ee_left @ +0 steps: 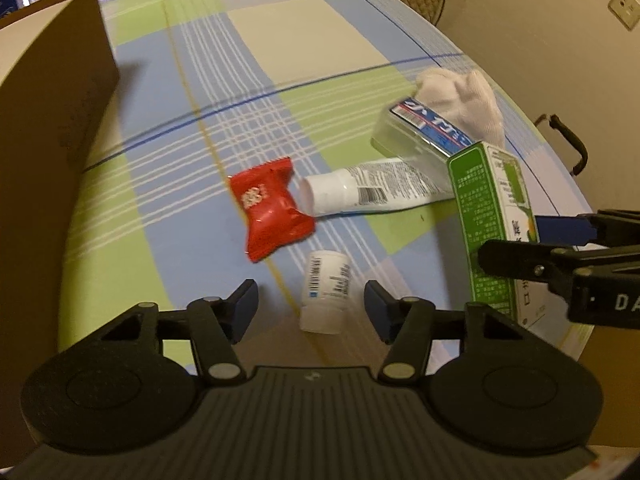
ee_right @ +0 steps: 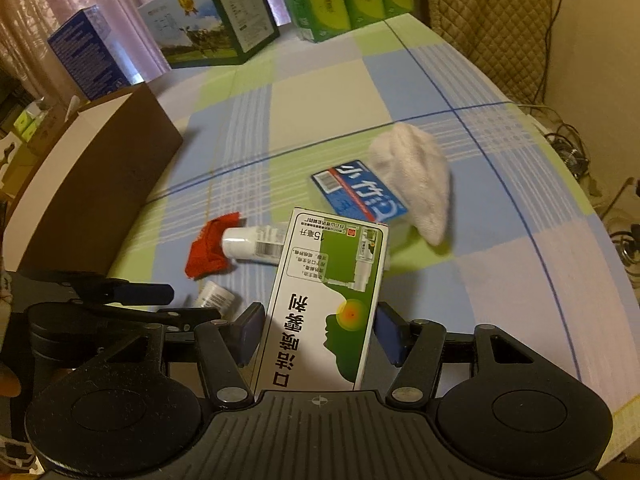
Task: Organize objects
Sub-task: 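Grasp the green-and-white medicine box with the right tool while the left tool reaches toward the white pill bottle, then grasp the small white pill bottle with the left tool while the right tool lifts the green box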
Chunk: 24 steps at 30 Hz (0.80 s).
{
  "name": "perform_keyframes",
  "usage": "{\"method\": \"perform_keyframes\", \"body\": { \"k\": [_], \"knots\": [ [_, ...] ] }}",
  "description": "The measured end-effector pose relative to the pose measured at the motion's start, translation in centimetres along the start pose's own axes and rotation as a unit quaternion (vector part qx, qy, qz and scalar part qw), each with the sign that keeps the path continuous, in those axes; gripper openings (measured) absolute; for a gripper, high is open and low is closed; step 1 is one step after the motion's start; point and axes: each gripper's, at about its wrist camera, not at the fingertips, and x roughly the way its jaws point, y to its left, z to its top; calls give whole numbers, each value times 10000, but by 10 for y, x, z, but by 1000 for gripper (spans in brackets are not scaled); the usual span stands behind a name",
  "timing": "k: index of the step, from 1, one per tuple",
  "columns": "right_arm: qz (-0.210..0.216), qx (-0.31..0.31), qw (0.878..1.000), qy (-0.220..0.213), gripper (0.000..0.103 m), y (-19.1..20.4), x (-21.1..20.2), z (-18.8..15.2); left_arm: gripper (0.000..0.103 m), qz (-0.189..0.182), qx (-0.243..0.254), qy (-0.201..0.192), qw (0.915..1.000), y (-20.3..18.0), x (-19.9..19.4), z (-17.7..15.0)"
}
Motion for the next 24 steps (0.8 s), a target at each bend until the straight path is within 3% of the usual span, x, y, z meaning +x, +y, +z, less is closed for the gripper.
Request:
{"method": "perform_keyframes", "body": {
  "k": [8,11,24],
  "knots": [
    [-72,119,9999,47,56,-14,-4,-6,35,90,109,58,9999,-9,13,4],
    [-74,103,9999,58,56,-16,-5,-5,23,109,119,57,9999,-11,17,6],
    [8,-93,9999,53,56,-12,-7,-3,23,40,-115,-182,9998,-9,-8,3]
  ]
}}
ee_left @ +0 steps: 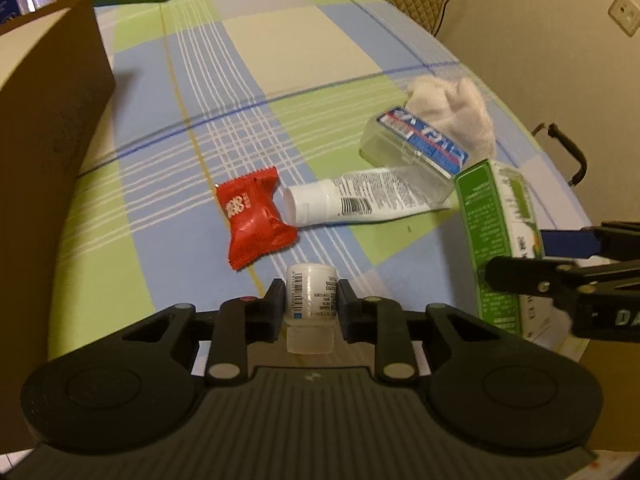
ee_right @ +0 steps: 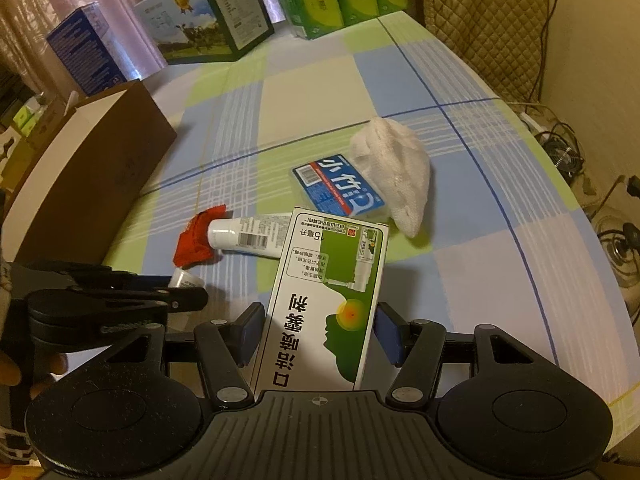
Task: Organize objects
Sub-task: 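Grasp the small white pill bottle with the left tool while the right tool lifts the green box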
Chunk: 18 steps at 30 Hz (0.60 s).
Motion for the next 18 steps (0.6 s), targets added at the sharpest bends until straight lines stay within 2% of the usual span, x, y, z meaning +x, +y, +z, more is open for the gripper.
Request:
{"method": "perform_keyframes", "body": {
  "k": [18],
  "knots": [
    [438,-581,9972,-199,56,52,-14,15,23,65,-497,-728,9961,28,-79,-3]
  ]
}}
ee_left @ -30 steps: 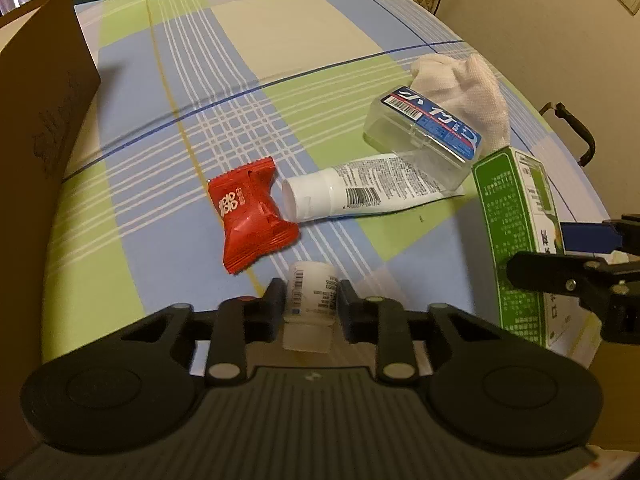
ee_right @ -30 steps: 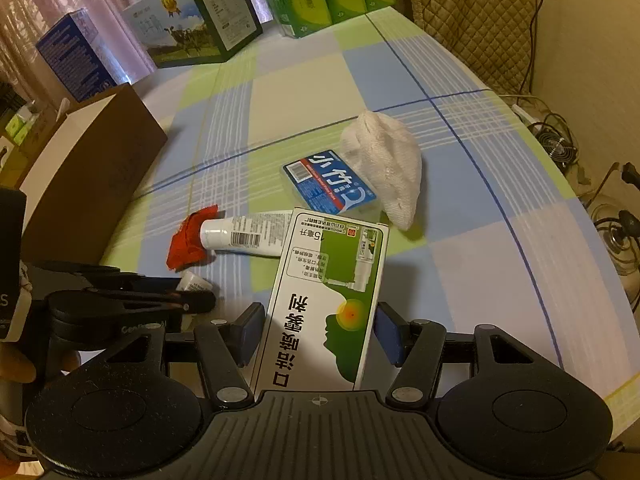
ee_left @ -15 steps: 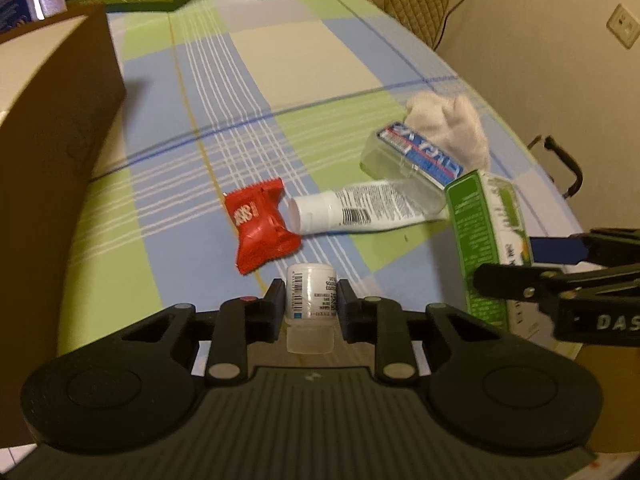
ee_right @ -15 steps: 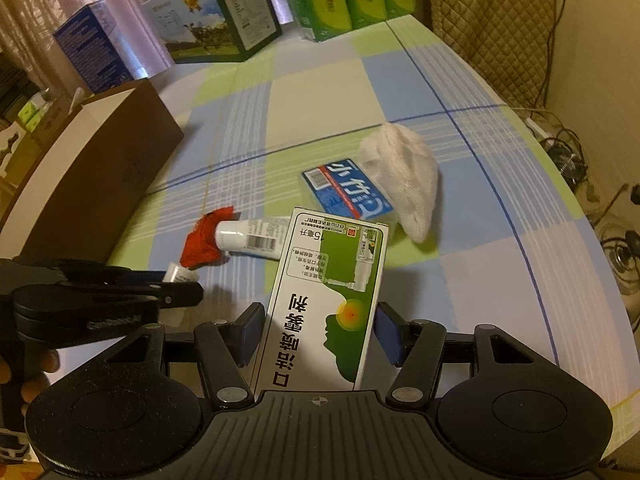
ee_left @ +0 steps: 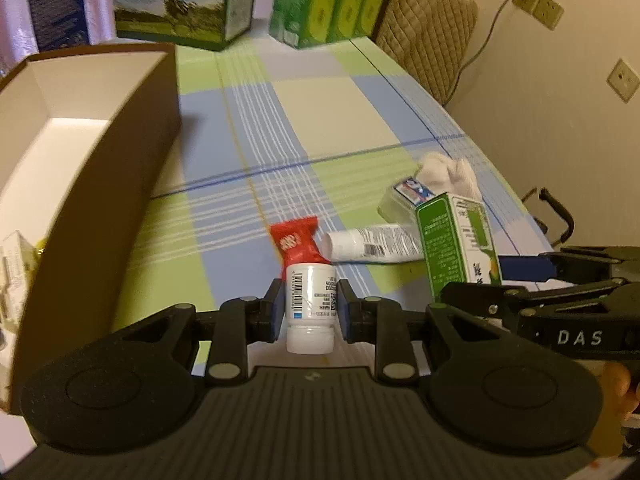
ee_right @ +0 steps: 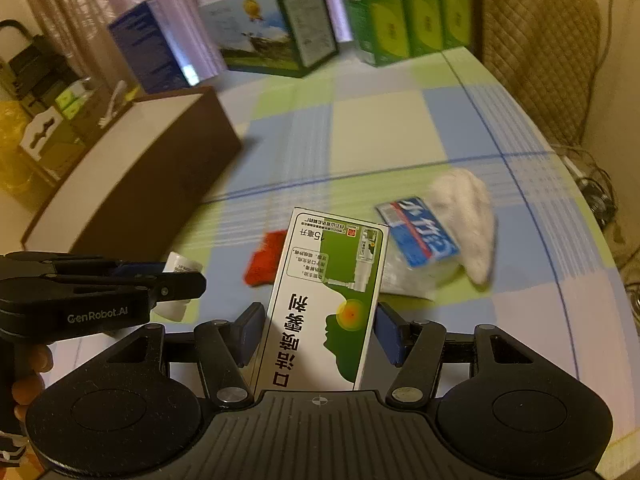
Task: Organize objects
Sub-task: 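Grasp the small white pill bottle with the left tool while the right tool lifts the green box, then carry the pill bottle and green box over the brown box with both tools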
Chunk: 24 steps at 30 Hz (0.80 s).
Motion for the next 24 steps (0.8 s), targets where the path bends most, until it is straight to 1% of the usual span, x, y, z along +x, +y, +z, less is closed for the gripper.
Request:
{"method": "perform_keyframes", "body": {
  "k": [11,18,24],
  "knots": [
    [393,-389,9983,-167,56,46,0,14,23,138,-285,-517,9982,33,-49,-2],
    [676,-619,9954,-277,56,84,2,25,23,299,-492,-749,9955,63,-76,-6],
    [1021,-762,9913,-343,56,120,5,37,23,450,-646,-973,9921,92,-102,-8]
  ]
}}
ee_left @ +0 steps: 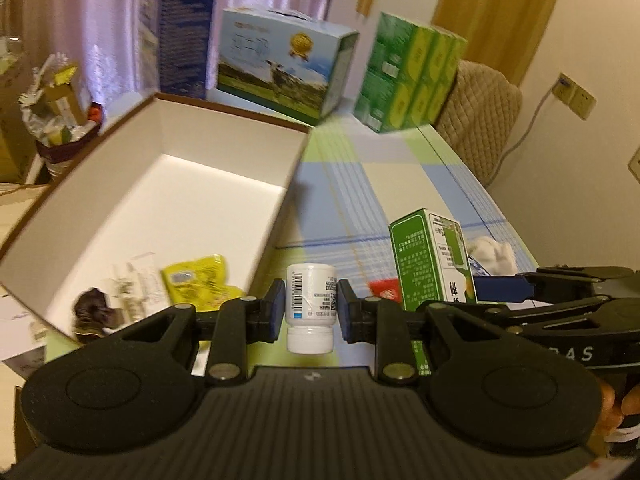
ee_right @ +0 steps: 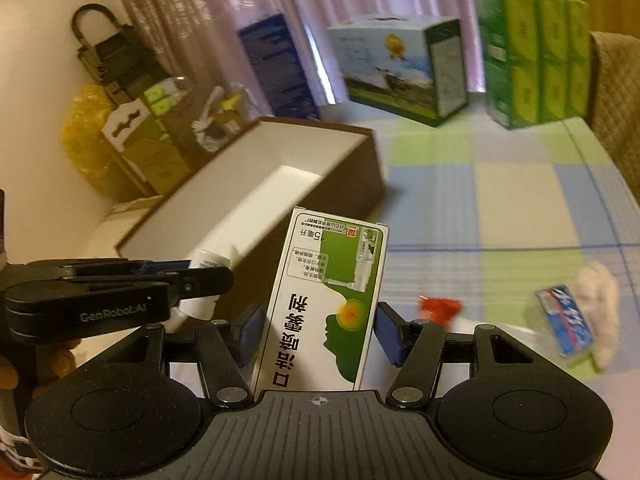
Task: Organize objects
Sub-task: 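Carry the pill bottle and green box over the brown box with both tools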
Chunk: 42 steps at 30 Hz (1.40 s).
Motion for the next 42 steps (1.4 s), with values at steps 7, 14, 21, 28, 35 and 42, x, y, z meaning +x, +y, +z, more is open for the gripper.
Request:
{"method": "perform_keyframes", "body": {
  "k": [7,14,21,28,35,42],
  "knots": [
    [392,-137,9991,-69,56,41,20,23,23,269,-182,-131,9994,42,-15,7],
    [617,-221,9978,15,56,74,52,41,23,511,-289,-159,9981,82,-18,12],
    [674,-333,9971,115,56,94,85,55,23,639,-356,-126,9972,113,-11,21],
    [599,-344,9973,236,56,100,111,65,23,663,-360,-45,9971,132,3,31],
    [429,-354,9979,346,56,96,134,73,23,653,-296,57,9974,145,25,45],
    [272,-382,9981,408,56,90,152,85,23,637,-242,157,9976,151,49,60]
  ]
}}
